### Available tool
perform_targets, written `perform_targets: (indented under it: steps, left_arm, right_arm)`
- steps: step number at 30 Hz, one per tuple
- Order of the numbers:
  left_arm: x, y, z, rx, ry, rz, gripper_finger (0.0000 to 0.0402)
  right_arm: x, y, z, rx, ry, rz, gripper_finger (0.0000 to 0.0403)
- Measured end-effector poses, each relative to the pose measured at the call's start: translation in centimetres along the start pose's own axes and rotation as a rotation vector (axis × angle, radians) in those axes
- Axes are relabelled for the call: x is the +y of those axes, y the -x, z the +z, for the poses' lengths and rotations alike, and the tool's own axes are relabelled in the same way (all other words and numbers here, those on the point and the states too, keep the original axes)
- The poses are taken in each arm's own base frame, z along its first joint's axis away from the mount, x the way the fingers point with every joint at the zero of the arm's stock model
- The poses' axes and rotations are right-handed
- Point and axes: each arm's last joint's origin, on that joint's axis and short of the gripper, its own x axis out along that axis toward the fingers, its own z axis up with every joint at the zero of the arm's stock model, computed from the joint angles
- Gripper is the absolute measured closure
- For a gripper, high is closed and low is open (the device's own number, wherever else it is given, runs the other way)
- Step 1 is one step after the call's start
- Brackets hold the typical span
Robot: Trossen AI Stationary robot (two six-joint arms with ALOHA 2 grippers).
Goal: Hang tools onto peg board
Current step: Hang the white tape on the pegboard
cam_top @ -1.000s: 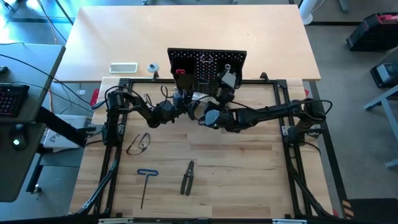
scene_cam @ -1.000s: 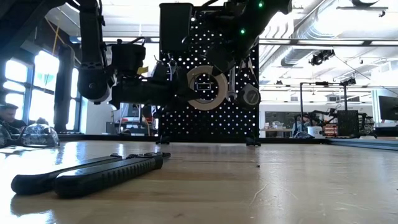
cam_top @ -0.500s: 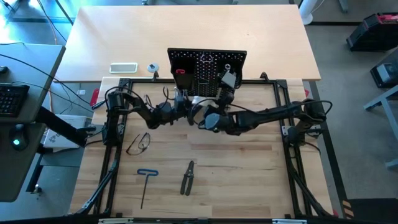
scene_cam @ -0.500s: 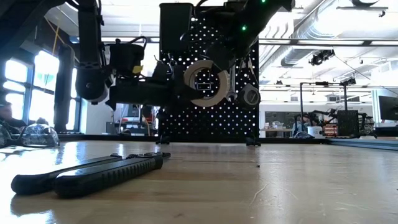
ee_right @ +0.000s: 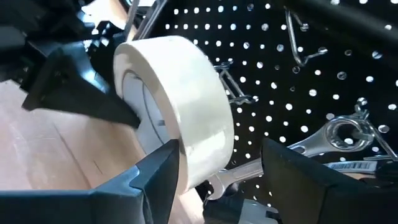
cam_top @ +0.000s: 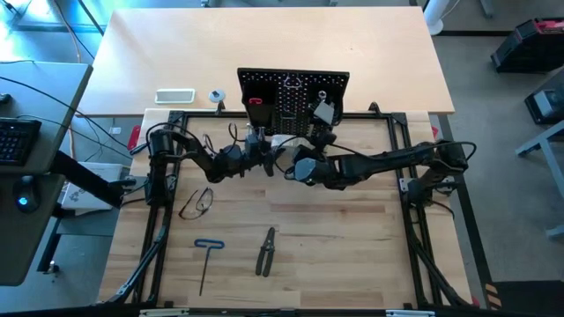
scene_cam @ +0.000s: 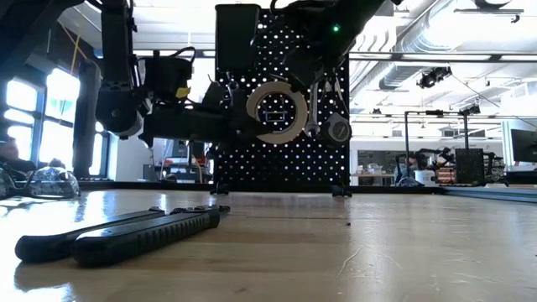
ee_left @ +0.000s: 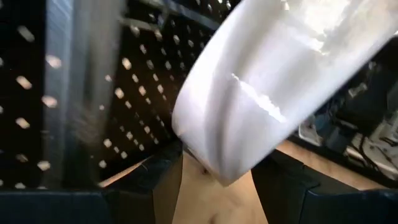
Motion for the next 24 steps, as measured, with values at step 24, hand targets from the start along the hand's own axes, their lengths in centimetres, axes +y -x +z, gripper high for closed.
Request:
perform_targets:
  steps: [24]
  left_arm:
    - [-0.2, 0.0, 1.2, -0.017, -0.077, 0.020, 0.0229]
  right_arm:
    - [-0.8, -1.1, -0.1, 0.022, -0.019, 0.016, 0.0185]
